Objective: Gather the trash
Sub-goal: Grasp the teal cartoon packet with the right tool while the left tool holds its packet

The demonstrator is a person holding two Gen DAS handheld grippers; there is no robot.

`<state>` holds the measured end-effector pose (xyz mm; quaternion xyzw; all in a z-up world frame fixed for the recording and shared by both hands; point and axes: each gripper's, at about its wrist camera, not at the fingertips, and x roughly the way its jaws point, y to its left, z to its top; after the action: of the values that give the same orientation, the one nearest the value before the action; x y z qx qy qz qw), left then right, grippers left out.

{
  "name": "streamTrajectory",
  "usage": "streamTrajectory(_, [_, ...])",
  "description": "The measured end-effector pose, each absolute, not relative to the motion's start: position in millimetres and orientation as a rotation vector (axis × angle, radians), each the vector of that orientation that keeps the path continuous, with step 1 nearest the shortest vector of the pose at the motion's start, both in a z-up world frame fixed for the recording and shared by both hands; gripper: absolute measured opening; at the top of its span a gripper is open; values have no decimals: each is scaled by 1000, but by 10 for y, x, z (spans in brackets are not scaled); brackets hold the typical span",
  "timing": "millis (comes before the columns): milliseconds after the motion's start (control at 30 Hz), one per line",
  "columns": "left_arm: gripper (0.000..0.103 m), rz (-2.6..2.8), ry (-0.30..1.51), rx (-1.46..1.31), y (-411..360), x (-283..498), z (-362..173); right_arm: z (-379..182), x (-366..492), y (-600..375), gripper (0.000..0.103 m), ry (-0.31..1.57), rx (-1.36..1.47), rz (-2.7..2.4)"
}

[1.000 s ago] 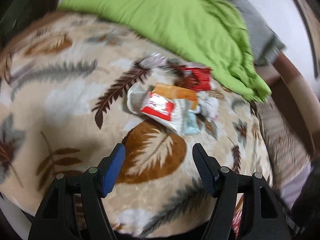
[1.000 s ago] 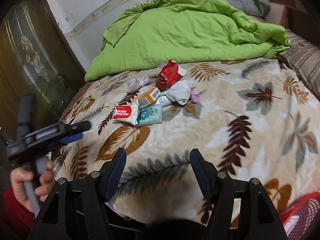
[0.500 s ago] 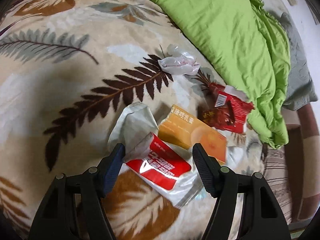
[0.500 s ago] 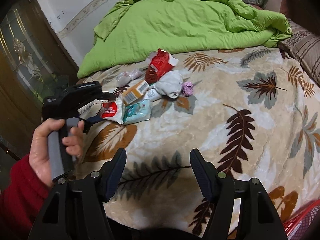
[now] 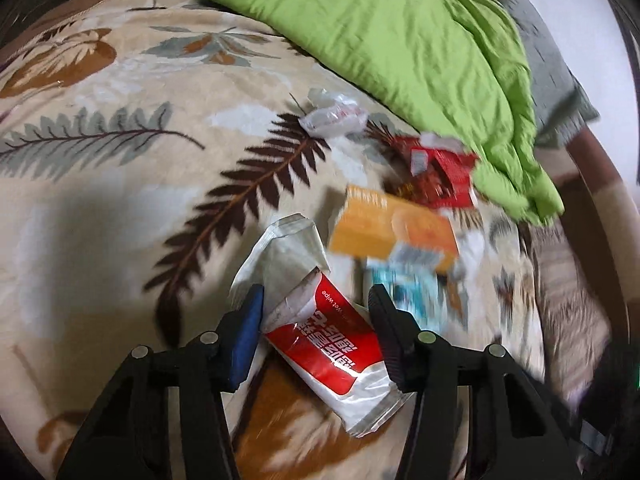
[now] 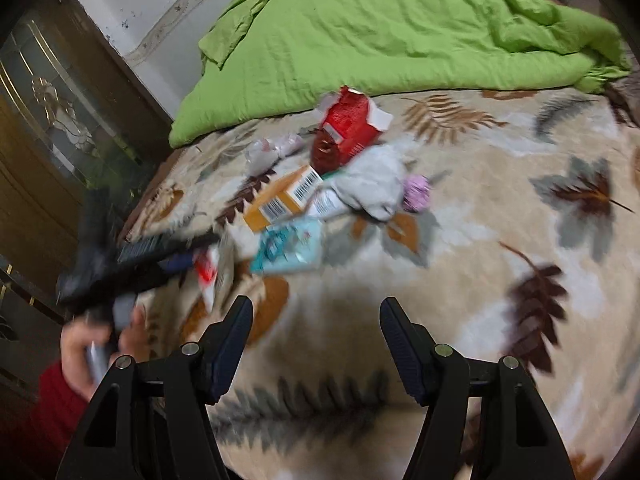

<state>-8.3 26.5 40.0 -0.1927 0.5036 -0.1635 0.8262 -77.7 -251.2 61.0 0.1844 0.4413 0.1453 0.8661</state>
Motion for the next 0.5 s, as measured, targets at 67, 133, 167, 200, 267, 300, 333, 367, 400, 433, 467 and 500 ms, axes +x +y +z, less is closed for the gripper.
streamTrajectory(67, [52,-355,1065,-359,295,-206,445,545,-551,-2472,71,930,395,319])
streamTrajectory(133, [52,-338,1045,-303,325,-326,490,460,-318,-2434,66,937,401,332])
streamTrajectory(167, [52,-315,1033,-279,341,-374,503,401,-194,-2421,56,945,407,326])
streamTrajectory(200, [52,-297,1024,-264,351,-401,506,355,-113,-2418,48,954,420,319])
streamTrajectory(267, [52,-286,1013,-253,389,-410,493,200,71,-2429,40,984,499,343])
streamTrajectory(300, [52,-280,1012,-249,398,-406,483,145,115,-2420,34,998,523,349])
streamTrajectory(333, [52,-277,1011,-246,409,-401,469,101,131,-2401,34,1013,530,349])
streamTrajectory(367, [52,-276,1011,-246,423,-393,454,76,130,-2379,34,1024,533,359])
streamTrajectory(400, [52,-276,1010,-246,428,-391,444,60,90,-2336,34,1038,532,380])
streamTrajectory(433, [52,-279,1008,-247,430,-387,436,62,4,-2257,34,1063,517,416])
streamTrajectory(467, [52,-281,1005,-246,429,-386,435,80,-69,-2189,34,1078,496,450])
streamTrajectory(500, [52,-283,1003,-243,429,-384,432,103,-157,-2121,34,1089,468,486])
